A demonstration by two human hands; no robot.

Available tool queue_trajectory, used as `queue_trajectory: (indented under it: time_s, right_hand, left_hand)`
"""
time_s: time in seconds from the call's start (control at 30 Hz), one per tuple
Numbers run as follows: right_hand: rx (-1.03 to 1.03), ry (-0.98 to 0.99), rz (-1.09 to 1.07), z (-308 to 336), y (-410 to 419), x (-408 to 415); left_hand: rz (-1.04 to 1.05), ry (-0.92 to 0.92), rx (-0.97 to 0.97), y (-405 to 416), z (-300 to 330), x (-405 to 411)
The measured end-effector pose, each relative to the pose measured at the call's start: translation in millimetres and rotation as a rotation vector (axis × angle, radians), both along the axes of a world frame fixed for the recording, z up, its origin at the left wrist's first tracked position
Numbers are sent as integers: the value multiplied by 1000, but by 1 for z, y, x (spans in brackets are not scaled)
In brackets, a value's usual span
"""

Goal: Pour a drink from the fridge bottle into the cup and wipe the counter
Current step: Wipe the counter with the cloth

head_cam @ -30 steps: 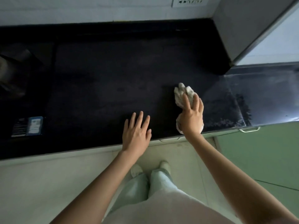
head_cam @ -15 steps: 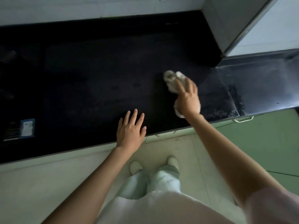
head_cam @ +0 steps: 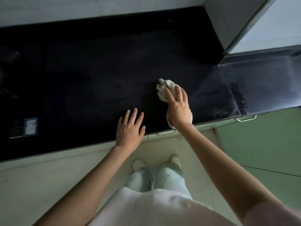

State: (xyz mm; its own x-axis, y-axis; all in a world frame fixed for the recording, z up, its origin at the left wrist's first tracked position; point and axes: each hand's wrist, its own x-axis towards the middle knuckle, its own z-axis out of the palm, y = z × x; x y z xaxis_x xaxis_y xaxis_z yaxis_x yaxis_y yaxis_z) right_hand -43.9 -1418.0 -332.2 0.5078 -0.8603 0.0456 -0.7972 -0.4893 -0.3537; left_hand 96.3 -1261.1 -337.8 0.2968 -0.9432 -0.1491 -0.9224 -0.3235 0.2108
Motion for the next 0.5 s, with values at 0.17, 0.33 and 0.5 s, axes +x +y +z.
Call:
queue_trajectory:
  time_s: [0.17, 0.33, 0.5]
  right_hand:
    - [-33, 81, 21, 3, -78, -42]
    - [-3, 53, -337, 4, -71, -103]
    - [-42, 27, -279, -7, -18, -85]
  left_hand:
    - [8, -10, -2, 1, 1, 0]
    - [18, -11, -3, 1, 4, -2]
    - [43, -20, -1, -2, 6, -8]
